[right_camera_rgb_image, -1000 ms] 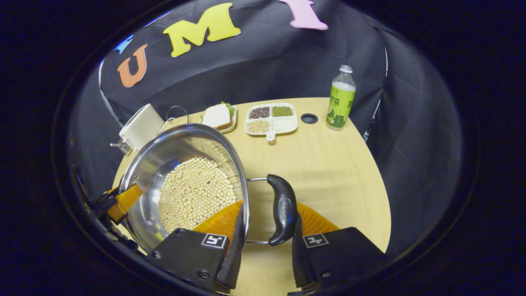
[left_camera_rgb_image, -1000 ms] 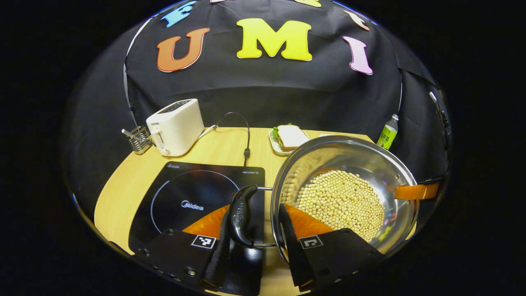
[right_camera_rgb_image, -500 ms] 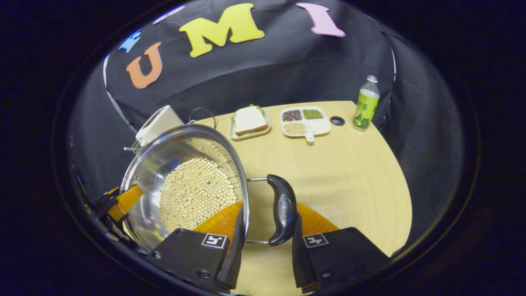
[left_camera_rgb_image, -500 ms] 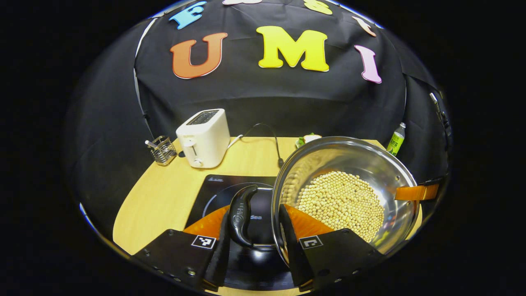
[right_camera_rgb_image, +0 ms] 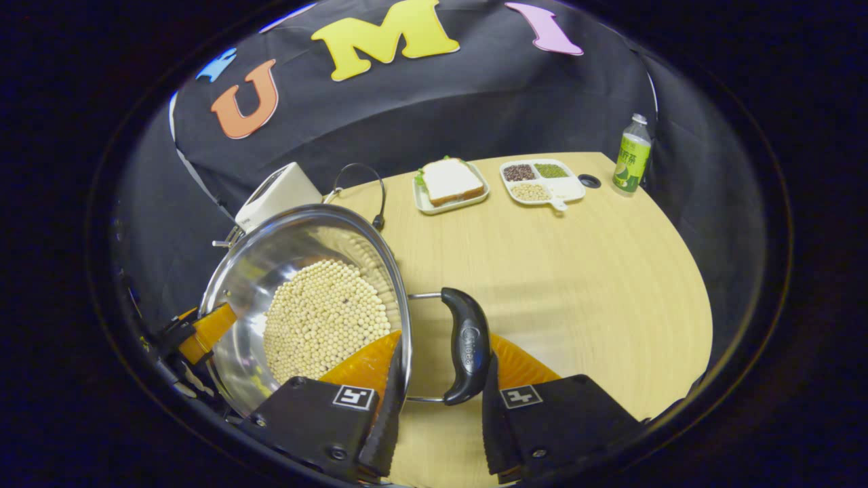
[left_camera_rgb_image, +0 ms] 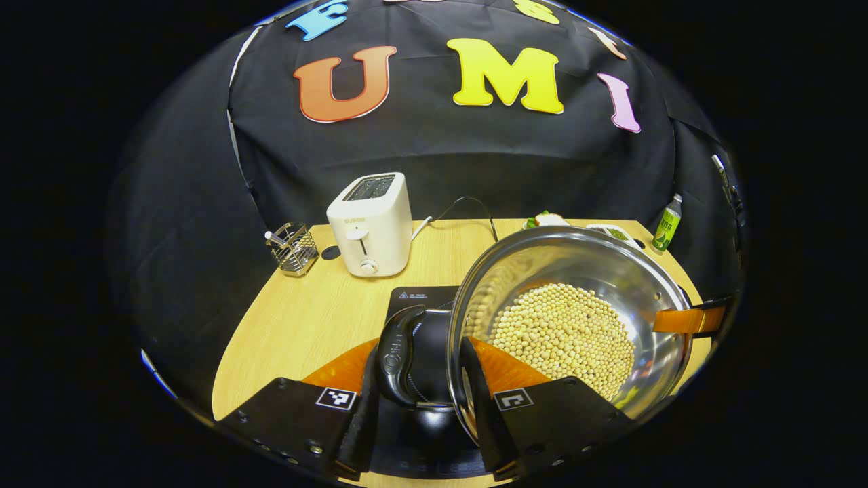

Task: First push the handle of the pot to place it horizontally, then grasp the pot with both hands and set it on the induction cooktop.

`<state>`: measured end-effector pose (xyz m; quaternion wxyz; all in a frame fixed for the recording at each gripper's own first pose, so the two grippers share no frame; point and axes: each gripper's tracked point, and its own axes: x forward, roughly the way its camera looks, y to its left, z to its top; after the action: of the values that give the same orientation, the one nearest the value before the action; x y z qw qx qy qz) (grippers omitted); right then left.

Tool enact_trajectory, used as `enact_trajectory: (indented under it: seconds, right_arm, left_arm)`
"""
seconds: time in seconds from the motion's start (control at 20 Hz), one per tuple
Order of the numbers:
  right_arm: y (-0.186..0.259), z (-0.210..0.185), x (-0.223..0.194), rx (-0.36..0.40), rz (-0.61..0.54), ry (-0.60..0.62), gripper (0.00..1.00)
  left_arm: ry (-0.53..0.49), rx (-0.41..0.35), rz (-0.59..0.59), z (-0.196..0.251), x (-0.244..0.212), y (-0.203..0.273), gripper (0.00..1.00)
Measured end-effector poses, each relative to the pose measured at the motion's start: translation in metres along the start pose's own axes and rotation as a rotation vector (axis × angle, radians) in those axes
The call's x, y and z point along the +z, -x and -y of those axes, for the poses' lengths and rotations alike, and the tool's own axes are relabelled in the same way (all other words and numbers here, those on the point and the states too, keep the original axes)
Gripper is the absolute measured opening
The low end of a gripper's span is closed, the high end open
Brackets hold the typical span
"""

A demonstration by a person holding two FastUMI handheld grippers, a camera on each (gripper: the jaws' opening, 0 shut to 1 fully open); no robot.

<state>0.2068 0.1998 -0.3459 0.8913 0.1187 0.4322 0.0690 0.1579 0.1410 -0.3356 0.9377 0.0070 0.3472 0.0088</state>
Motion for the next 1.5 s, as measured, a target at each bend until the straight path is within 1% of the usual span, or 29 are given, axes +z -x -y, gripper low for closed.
enact_trajectory:
  seconds: [0.45, 0.7, 0.9, 0.95, 1.0, 1.05, 1.1, 1.15, 1.2, 1.25, 1.3, 1.35, 1.4, 1.45, 1.5]
  right_arm:
    - [-0.035, -0.042, -0.013, -0.016, -0.034, -0.025, 0.51]
    - [-0.048, -0.05, -0.014, -0.023, -0.043, -0.031, 0.51]
    - [-0.048, -0.052, -0.012, -0.054, -0.031, -0.028, 0.51]
    - [-0.044, -0.052, -0.011, -0.072, -0.026, -0.029, 0.51]
    - [-0.042, -0.052, -0.012, -0.088, -0.022, -0.028, 0.54]
    - [-0.047, -0.051, -0.015, -0.092, -0.021, -0.037, 0.51]
    - [-0.044, -0.053, -0.015, -0.093, -0.019, -0.042, 0.52]
    - [-0.046, -0.052, -0.016, -0.09, -0.021, -0.044, 0.52]
    - [-0.044, -0.052, -0.015, -0.083, -0.019, -0.053, 0.53]
    - [-0.045, -0.052, -0.015, -0.07, -0.016, -0.052, 0.55]
    - [-0.044, -0.053, -0.013, -0.048, 0.003, -0.052, 0.58]
    - [-0.043, -0.053, -0.012, -0.039, 0.008, -0.049, 0.63]
    - [-0.041, -0.046, -0.016, -0.039, 0.009, -0.054, 0.75]
    - [-0.038, -0.046, -0.012, -0.026, 0.027, -0.059, 0.87]
    - [-0.035, -0.044, -0.007, -0.031, 0.051, -0.051, 0.86]
  left_arm:
    - [-0.016, -0.007, -0.035, -0.043, -0.01, -0.032, 0.58]
    - [-0.014, -0.009, -0.049, -0.053, -0.018, -0.043, 0.59]
    - [-0.008, -0.028, -0.062, -0.056, -0.026, -0.05, 0.59]
    - [-0.007, -0.041, -0.076, -0.056, -0.031, -0.053, 0.69]
    - [0.001, -0.05, -0.075, -0.055, -0.032, -0.058, 0.59]
    - [-0.01, -0.053, -0.062, -0.054, -0.027, -0.057, 0.7]
    - [-0.02, -0.053, -0.068, -0.056, -0.028, -0.058, 0.61]
    - [-0.029, -0.051, -0.055, -0.055, -0.028, -0.058, 0.63]
    - [-0.044, -0.048, -0.06, -0.054, -0.03, -0.059, 0.54]
    - [-0.067, -0.033, -0.074, -0.056, -0.034, -0.06, 0.77]
    - [-0.106, -0.015, -0.08, -0.059, -0.037, -0.059, 0.84]
    - [-0.14, 0.002, -0.046, -0.063, -0.028, -0.061, 0.82]
    - [-0.156, 0.004, 0.009, -0.062, -0.021, -0.057, 0.98]
    - [-0.159, 0.022, 0.054, -0.063, -0.011, -0.048, 0.97]
    - [-0.161, 0.038, 0.083, -0.066, -0.003, -0.044, 0.96]
